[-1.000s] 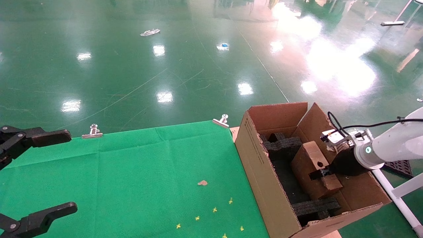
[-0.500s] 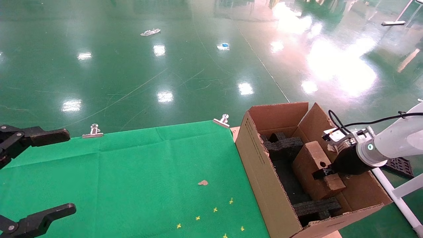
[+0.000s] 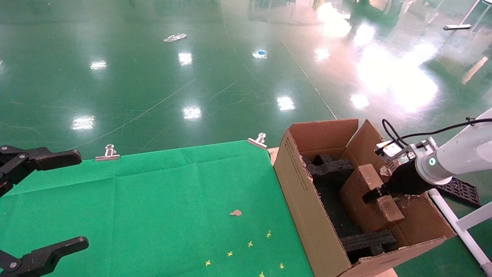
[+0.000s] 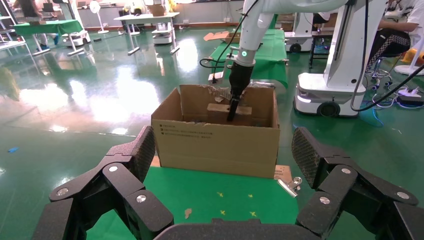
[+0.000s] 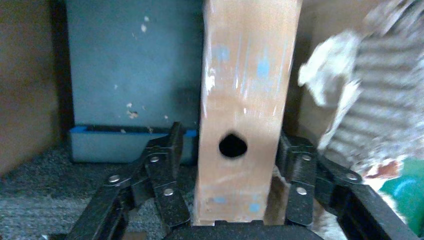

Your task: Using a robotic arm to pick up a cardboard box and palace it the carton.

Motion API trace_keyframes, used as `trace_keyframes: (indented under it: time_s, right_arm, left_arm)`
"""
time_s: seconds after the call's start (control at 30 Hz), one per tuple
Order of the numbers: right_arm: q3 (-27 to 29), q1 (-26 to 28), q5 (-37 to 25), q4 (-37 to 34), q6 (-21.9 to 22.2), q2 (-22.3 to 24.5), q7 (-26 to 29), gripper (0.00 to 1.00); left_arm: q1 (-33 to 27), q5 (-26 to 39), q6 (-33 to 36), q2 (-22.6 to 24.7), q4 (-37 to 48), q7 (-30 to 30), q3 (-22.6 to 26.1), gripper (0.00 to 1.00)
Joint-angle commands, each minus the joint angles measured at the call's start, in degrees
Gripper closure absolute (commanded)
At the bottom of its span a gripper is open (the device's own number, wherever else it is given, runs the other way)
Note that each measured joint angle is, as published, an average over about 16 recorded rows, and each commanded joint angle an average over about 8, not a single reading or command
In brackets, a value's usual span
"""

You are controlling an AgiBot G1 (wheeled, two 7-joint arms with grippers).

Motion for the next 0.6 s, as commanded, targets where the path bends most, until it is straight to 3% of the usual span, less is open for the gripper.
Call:
trace_keyframes:
  time_s: [0.03,0.23,0.6]
  right_arm:
    - [0.0,0.38,0.0,-0.01,-0.24,-0.03,-0.16,0.0]
    - [0.42,5.52,0.5,0.64,-1.29,0.71,-2.51,0.0]
    - [2.33,20.74,2.55,3.92,-3.0,3.64,-10.24,0.0]
  left_arm:
    - [0.0,0.0,0.0,0.0,0.0,0.0,0.01,0.0]
    - [-0.01,-0.02,-0.01,-0.01,0.0,0.01,0.02,0.0]
    - [-0.01,-0.04,-0.02,-0.02,0.0,0.03,0.06,0.0]
